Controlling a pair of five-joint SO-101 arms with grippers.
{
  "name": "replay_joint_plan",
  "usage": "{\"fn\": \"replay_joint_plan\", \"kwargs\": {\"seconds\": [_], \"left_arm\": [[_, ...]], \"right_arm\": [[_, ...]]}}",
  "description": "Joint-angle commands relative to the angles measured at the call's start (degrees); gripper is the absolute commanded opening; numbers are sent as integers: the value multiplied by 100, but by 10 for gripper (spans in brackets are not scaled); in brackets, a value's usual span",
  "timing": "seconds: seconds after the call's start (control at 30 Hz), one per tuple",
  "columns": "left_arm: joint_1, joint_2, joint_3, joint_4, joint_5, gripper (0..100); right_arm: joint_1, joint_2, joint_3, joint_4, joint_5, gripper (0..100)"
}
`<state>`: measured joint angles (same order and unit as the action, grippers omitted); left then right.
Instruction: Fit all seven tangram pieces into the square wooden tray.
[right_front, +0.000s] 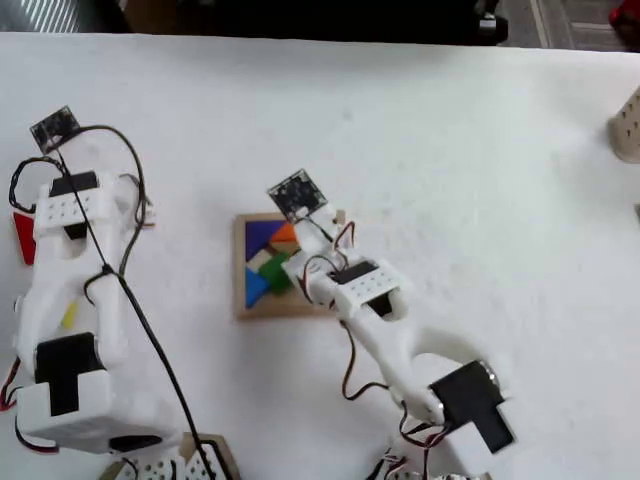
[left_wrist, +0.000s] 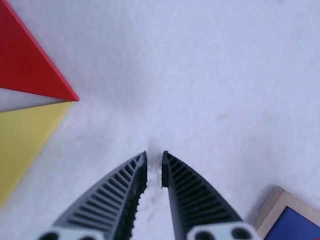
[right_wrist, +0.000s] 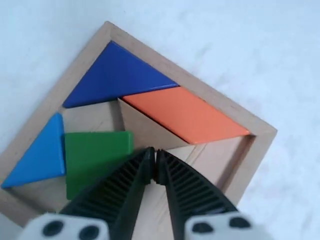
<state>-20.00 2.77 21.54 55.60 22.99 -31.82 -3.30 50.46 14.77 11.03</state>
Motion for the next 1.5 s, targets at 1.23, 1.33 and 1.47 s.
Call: {"fn": "replay_joint_plan", "kwargs": {"seconds": [1.23, 1.33, 1.47], "left_arm": [[-57, -4, -281, -123, 53, 69], [-57, -4, -281, -123, 53, 69], [-57, -4, -281, -114, 53, 69]], "right_arm": [[-110, -1024, 396, 268, 79, 17], [-198, -1314, 519, 681, 79, 17], [-198, -1314, 519, 1130, 79, 17]]}}
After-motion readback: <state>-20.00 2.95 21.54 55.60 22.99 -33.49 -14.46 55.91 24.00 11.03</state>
